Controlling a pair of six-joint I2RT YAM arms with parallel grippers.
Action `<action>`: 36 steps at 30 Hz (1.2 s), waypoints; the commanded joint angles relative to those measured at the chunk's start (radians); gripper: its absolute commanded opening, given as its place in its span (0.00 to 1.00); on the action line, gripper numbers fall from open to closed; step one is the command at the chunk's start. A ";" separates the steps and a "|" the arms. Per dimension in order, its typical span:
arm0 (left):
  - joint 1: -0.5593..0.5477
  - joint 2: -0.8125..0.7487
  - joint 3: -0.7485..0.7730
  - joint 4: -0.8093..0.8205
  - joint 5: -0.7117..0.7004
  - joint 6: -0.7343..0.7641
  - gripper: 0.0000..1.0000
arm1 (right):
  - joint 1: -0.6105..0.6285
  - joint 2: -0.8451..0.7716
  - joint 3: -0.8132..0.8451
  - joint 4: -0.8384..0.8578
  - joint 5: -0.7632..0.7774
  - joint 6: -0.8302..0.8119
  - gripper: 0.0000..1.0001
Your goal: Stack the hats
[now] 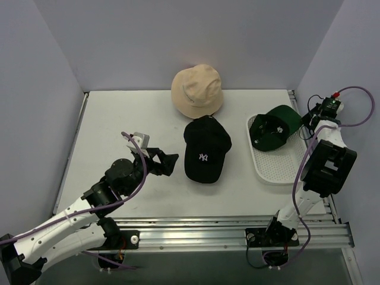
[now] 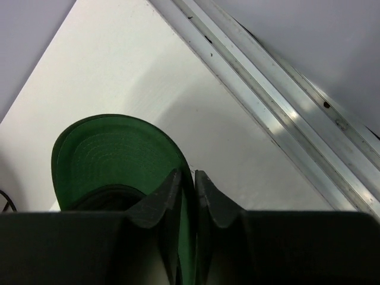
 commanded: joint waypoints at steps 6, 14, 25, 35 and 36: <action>-0.004 -0.016 0.001 0.053 -0.002 0.006 0.94 | -0.002 -0.170 0.040 0.013 -0.023 0.020 0.00; -0.004 0.019 0.193 -0.123 0.027 -0.063 0.96 | 0.083 -0.357 0.113 -0.025 0.067 0.016 0.00; 0.000 0.240 0.737 -0.473 0.138 -0.077 0.96 | 0.528 -0.675 0.115 0.123 0.431 -0.329 0.00; 0.013 0.522 1.257 -0.637 0.280 -0.146 0.96 | 0.794 -0.908 0.038 0.251 0.356 -0.586 0.00; 0.014 0.541 1.294 -0.641 0.300 -0.158 0.96 | 0.800 -0.913 0.035 0.249 0.306 -0.590 0.00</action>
